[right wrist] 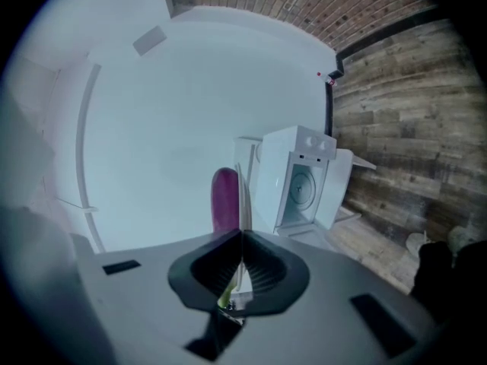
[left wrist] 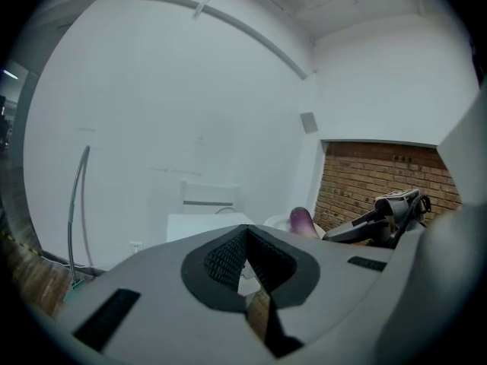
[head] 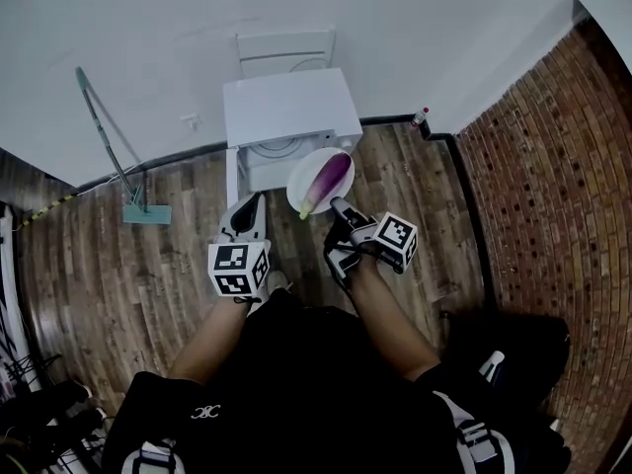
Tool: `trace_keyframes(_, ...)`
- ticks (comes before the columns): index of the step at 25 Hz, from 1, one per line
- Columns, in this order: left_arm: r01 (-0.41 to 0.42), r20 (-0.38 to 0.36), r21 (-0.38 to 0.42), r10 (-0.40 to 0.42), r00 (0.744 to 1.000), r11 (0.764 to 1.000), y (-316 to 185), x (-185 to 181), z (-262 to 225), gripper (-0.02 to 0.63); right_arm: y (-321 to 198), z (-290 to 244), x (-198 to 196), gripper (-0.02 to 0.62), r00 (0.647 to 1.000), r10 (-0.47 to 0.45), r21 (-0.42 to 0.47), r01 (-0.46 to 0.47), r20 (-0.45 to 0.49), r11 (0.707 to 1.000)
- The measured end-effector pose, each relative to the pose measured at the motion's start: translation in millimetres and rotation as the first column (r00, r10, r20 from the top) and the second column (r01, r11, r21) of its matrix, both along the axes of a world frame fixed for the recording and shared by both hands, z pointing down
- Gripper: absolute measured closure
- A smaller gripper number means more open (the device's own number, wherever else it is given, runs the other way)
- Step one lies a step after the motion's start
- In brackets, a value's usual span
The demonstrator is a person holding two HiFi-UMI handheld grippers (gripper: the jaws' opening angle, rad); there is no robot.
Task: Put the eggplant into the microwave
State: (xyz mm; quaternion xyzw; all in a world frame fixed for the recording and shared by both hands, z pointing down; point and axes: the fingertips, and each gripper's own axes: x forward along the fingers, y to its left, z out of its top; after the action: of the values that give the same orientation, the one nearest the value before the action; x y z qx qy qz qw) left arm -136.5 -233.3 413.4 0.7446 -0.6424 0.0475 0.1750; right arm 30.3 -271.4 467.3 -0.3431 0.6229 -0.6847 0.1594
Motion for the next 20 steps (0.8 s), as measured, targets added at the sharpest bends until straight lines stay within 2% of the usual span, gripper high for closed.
trace_keyframes(4, -0.015, 0.009, -0.024, 0.015, 1.0, 1.0, -13, -8, 13, 0.607, -14, 7, -12, 0.572, 1.0, 0.001, -0.004, -0.001, 0.015, 1.0)
trace_keyframes(7, 0.006, -0.003, -0.036, -0.006, 1.0, 0.999, -22, -16, 18, 0.607, -26, 15, -17, 0.572, 1.0, -0.015, -0.013, 0.015, 0.019, 1.0)
trace_keyframes(14, 0.142, -0.007, -0.045, -0.143, 0.99, 0.989, -29, -12, 29, 0.607, -51, 40, -11, 0.572, 0.989, -0.15, -0.037, 0.15, -0.007, 0.988)
trace_keyframes(20, 0.283, -0.029, -0.054, -0.285, 0.958, 0.958, -31, 9, 44, 0.607, -64, 69, -7, 0.572, 0.952, -0.305, -0.067, 0.303, -0.011, 0.951)
